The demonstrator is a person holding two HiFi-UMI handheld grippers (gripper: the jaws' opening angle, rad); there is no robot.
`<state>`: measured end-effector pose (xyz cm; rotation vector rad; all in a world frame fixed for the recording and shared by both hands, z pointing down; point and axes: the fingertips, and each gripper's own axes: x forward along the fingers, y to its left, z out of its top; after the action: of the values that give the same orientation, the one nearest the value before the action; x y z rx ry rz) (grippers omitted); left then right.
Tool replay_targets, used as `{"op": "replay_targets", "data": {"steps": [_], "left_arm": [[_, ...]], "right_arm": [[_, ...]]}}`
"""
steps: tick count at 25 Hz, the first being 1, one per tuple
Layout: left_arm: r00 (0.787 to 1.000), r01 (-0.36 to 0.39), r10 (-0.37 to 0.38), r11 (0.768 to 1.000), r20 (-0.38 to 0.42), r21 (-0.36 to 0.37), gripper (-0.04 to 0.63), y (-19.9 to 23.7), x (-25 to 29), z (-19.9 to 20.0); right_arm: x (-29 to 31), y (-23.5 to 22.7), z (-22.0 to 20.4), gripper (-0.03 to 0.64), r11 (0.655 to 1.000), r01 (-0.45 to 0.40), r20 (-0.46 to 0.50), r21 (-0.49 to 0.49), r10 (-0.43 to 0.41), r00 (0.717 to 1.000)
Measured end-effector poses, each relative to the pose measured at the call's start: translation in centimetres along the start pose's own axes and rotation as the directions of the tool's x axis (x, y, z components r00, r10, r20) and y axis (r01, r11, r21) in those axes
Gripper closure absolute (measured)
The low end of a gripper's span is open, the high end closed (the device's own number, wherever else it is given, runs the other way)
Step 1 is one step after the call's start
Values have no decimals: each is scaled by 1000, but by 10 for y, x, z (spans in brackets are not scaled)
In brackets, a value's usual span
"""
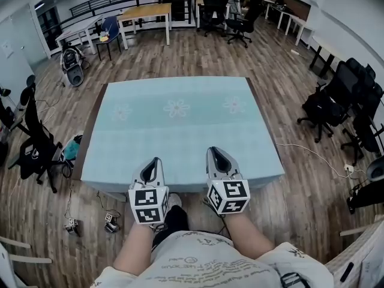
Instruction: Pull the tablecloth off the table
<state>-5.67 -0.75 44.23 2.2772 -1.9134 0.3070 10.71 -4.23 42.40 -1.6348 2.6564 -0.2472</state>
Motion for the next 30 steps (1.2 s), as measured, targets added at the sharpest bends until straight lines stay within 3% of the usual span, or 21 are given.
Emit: {"op": "replay_targets", "data": {"steps": [15, 25, 30], "left_arm": [[996, 39, -42, 998, -77, -43, 583, 42, 122, 3], [988, 18, -29, 997, -152, -77, 583, 132, 213, -2], [982, 35, -49, 996, -183, -80, 583, 171, 253, -10]], "right_arm": [[110, -49, -6, 546, 999, 33, -53, 18, -32, 998], [224, -59, -9, 506, 997, 73, -116, -11, -74, 991], [262, -73, -18, 497, 990, 137, -148, -15, -138, 979]]}}
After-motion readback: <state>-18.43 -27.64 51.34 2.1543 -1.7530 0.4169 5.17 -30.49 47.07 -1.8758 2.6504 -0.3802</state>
